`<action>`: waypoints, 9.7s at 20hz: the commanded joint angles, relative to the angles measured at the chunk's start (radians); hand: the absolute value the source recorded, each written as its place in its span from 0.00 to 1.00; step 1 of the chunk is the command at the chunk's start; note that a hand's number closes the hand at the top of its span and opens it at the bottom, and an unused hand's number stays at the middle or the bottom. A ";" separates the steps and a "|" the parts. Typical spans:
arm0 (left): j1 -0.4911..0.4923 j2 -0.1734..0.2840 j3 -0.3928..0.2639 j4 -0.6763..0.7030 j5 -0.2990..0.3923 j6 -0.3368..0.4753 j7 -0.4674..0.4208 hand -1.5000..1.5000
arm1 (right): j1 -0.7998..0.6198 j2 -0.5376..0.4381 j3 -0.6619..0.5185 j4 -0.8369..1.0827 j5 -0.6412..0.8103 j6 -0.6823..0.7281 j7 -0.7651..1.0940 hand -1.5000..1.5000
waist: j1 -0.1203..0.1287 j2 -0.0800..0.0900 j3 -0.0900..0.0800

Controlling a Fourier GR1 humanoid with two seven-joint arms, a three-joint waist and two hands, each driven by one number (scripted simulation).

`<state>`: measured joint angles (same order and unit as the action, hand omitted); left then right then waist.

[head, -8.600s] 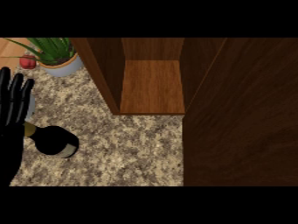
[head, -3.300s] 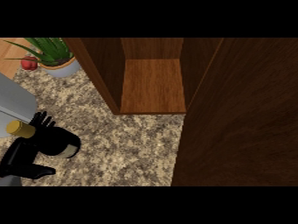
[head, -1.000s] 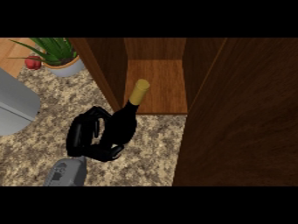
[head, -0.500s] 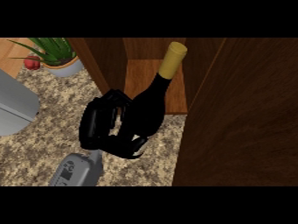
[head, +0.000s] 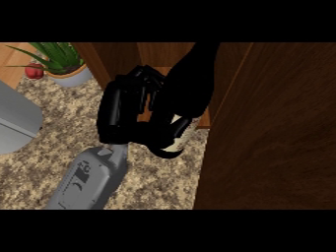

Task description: Pick up the wine, place it into the cabinet and close the cabinet

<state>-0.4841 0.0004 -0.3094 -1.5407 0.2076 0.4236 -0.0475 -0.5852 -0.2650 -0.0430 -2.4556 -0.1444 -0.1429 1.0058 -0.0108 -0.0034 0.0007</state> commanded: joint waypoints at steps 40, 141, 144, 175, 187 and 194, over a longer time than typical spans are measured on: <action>-0.304 0.000 -0.066 0.870 0.141 0.129 -0.462 1.00 | 0.002 0.017 -0.059 -0.020 -0.096 0.034 -0.019 0.00 | -0.018 0.008 -0.001; -0.513 0.000 0.153 1.407 0.558 0.003 -0.685 1.00 | -0.026 0.115 0.016 0.085 -0.144 0.108 -0.113 0.00 | -0.166 0.042 -0.004; -0.566 0.000 0.157 1.418 0.568 0.040 -0.649 1.00 | -0.018 0.111 0.002 0.087 -0.144 0.113 -0.121 0.00 | -0.175 0.049 -0.004; -0.662 0.087 0.015 1.540 0.410 0.303 -0.533 1.00 | 0.032 0.106 -0.034 0.059 -0.171 0.148 -0.160 0.00 | -0.158 0.069 -0.001; -0.620 0.120 -0.020 1.540 0.370 0.271 -0.490 0.00 | 0.007 0.108 -0.015 0.061 -0.169 0.148 -0.156 0.00 | -0.161 0.075 -0.006; -0.607 0.155 -0.008 1.540 0.381 0.242 -0.467 0.00 | 0.009 0.106 -0.022 0.050 -0.180 0.143 -0.147 0.00 | -0.164 0.074 -0.006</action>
<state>-1.1278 0.0946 -0.3114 -0.0190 0.5972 0.7048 -0.5116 -0.5860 -0.1603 -0.0586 -2.3697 -0.3022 0.0088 0.8408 -0.1780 0.0671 -0.0013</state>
